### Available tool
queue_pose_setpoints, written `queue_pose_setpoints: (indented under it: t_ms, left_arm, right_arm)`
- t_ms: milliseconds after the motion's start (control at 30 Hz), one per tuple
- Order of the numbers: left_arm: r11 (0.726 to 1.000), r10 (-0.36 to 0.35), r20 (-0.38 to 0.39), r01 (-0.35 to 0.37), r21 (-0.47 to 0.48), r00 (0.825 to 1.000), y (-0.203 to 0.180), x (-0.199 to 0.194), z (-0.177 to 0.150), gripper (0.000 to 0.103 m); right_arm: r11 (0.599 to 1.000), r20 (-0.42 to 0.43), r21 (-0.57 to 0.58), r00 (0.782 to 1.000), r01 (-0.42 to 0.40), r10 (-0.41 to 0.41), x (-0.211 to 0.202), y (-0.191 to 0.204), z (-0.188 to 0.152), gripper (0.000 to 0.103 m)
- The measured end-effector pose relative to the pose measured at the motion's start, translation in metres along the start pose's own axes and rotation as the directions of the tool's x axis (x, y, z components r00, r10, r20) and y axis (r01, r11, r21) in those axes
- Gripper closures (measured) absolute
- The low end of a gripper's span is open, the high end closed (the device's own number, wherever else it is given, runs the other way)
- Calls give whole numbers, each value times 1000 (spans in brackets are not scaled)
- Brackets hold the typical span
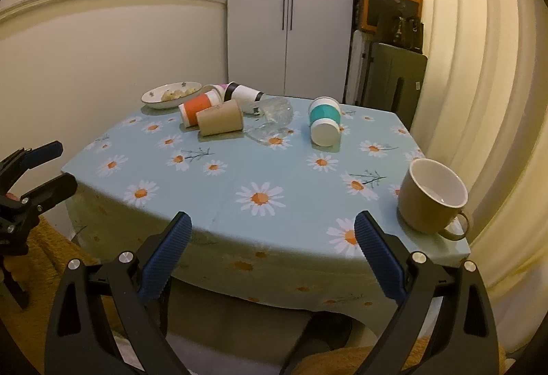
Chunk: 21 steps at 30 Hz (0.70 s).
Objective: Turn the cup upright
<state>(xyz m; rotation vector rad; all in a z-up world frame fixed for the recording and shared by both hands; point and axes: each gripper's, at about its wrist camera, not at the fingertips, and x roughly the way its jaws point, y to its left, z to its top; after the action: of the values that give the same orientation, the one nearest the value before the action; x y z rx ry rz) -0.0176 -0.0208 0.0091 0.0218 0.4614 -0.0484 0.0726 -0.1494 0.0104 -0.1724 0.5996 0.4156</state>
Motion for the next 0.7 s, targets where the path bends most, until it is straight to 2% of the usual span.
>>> queue_pose_setpoints:
  t_ms: [200,467,600,700]
  left_arm:
    - [1000,-20,17,20,-1,1000,-4,-8,2,7]
    - [994,-62,29,65,-90,998,12,-11,10,7]
    - [993,-78,18,79,-91,997,24,-4,26,7]
    - [990,-124,-3,123,-67,992,32,4,41,7]
  right_arm:
    - [1000,-4,3,1000,-26,26,-4,4,1,8]
    - [999,6,45,1000,-29,28,-6,-6,10,8]
    - [998,-37,56,999,1,1,2,-11,18,8]
    - [994,-74,103,996,-35,43,13,-20,30,8]
